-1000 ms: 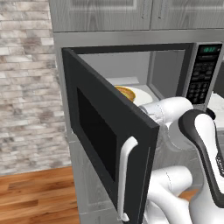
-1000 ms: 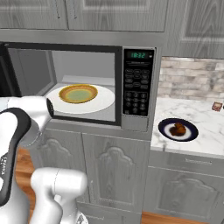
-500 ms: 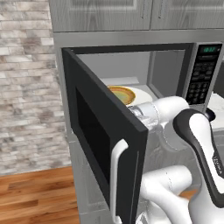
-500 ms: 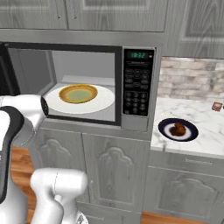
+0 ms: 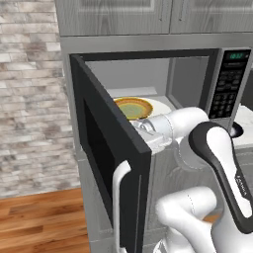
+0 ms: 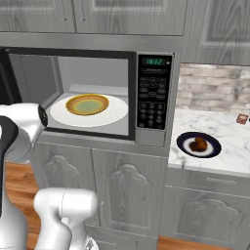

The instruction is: Pick the chicken drumstick from the counter and place it in the microwave. Then turn on the microwave.

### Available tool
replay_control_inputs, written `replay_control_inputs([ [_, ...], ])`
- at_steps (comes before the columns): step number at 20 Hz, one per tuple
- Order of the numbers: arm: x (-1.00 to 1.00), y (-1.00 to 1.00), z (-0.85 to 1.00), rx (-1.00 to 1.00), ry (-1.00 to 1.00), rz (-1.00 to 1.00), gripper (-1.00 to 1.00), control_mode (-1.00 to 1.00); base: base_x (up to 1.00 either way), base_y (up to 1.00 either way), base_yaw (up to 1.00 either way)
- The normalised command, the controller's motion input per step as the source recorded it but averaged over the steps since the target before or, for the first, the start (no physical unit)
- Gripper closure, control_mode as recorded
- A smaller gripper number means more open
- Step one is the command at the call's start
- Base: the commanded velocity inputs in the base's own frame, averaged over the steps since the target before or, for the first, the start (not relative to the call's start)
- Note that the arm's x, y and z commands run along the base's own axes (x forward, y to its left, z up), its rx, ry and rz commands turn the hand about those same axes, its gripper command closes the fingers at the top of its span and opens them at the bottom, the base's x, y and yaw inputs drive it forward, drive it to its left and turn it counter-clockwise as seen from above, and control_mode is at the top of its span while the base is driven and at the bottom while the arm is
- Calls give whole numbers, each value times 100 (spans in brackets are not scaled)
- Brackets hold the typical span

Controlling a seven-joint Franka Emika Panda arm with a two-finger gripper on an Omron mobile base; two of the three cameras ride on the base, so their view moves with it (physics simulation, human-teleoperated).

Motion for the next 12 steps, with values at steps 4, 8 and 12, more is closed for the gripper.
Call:
replay_control_inputs([
  [4,0,18,0,0,-7,0,-100,-100,0,0,0],
  [8,0,17,0,0,-5,0,-100,-100,0,0,0],
  [12,0,14,0,0,-2,0,-100,-100,0,0,0],
])
